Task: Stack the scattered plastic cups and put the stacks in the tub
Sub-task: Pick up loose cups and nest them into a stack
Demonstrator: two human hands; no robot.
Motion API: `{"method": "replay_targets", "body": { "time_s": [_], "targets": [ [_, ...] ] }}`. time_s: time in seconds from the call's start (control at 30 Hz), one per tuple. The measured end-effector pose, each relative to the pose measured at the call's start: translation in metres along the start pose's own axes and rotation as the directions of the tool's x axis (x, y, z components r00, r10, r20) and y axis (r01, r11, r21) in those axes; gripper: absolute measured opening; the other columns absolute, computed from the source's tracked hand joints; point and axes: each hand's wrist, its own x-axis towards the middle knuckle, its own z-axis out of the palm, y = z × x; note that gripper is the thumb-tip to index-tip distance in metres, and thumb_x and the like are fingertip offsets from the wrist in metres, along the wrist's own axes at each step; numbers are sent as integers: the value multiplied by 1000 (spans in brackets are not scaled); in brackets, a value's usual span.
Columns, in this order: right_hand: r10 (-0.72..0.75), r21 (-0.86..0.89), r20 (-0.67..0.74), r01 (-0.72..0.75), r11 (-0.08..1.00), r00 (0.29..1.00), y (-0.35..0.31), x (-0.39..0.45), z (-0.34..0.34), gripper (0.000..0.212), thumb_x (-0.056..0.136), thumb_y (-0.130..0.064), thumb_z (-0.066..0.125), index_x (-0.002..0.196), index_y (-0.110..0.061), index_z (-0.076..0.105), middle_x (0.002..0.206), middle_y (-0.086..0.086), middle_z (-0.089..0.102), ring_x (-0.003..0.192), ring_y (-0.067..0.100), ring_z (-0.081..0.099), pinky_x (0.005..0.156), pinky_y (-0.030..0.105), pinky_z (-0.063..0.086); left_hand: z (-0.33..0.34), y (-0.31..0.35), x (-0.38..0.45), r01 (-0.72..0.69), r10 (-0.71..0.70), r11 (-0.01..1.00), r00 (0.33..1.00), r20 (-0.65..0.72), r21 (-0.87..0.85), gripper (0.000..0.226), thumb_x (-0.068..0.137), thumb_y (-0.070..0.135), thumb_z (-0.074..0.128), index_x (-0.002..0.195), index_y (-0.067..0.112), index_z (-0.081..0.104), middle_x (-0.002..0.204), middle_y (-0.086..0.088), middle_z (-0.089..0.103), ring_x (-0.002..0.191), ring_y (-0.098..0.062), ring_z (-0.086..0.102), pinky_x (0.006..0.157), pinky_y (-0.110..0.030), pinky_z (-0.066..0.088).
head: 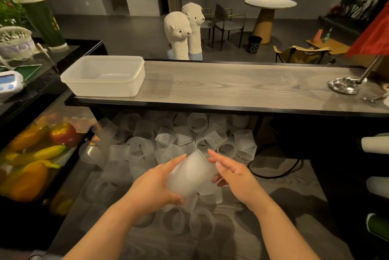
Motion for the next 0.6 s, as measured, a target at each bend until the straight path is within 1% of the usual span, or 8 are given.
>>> {"method": "replay_targets", "body": {
  "time_s": [0.07, 0.1, 0.13, 0.2, 0.27, 0.4, 0.53, 0.6],
  "targets": [
    [46, 15, -232, -44, 999, 972, 17, 16, 2, 32, 101, -33, 50, 119, -59, 54, 112, -14, 64, 97, 12, 64, 84, 29, 56, -7, -6, 2, 19, -19, 1000, 1000, -11, 1, 112, 59, 44, 82, 141, 70, 10, 129, 20, 51, 105, -7, 55, 85, -34, 55],
    [81, -57, -332, -105, 993, 940, 29, 24, 3, 29, 98, -37, 54, 120, -57, 54, 117, -11, 63, 104, 14, 62, 89, 33, 54, -12, -9, 2, 34, -34, 999, 999, -16, 3, 112, 59, 44, 82, 141, 70, 10, 129, 19, 51, 105, -8, 55, 85, -34, 55],
    [137, -148, -369, -204, 968, 919, 40, 32, 7, 34, 95, -43, 57, 127, -53, 52, 123, -7, 61, 112, 17, 59, 94, 36, 51, -16, -12, 3, 44, -44, 999, 999, -22, 6, 113, 58, 45, 82, 141, 70, 9, 129, 18, 51, 106, -8, 56, 86, -35, 55],
    [305, -281, -312, -394, 875, 900, 60, 46, 21, 62, 87, -58, 62, 143, -43, 41, 137, 0, 55, 123, 22, 54, 99, 38, 47, -24, -20, 2, 57, -57, 998, 998, -36, 3, 113, 58, 45, 81, 142, 70, 9, 128, 18, 52, 105, -9, 56, 86, -36, 55],
    [446, -372, -230, -501, 781, 865, 73, 60, 39, 82, 81, -65, 63, 150, -36, 30, 147, 5, 47, 133, 29, 46, 105, 42, 42, -30, -30, -1, 77, -77, 997, 996, -38, 1, 113, 59, 45, 82, 143, 68, 9, 128, 18, 51, 105, -9, 55, 88, -36, 55],
    [483, -355, -249, -543, 761, 840, 90, 75, 61, 77, 85, -48, 68, 149, -32, 30, 143, 8, 51, 131, 33, 49, 107, 47, 43, -41, -51, -10, 107, -107, 994, 994, -17, 11, 113, 60, 49, 84, 142, 68, 8, 134, 20, 49, 114, -7, 52, 97, -36, 50],
    [474, -339, -299, -556, 759, 828, 86, 79, 56, 81, 81, -54, 70, 149, -33, 32, 139, 4, 56, 126, 29, 53, 102, 39, 45, -58, -64, -7, 104, -103, 994, 995, -18, 24, 113, 60, 47, 83, 146, 63, 11, 139, 24, 45, 121, -7, 47, 98, -34, 46],
    [423, -336, -349, -533, 776, 836, 77, 73, 48, 76, 81, -57, 70, 145, -32, 37, 127, 2, 63, 115, 26, 59, 89, 35, 48, -63, -67, -3, 96, -96, 995, 995, 0, 22, 113, 60, 45, 83, 147, 61, 12, 139, 25, 44, 120, -7, 46, 98, -34, 46]
  ]
}}
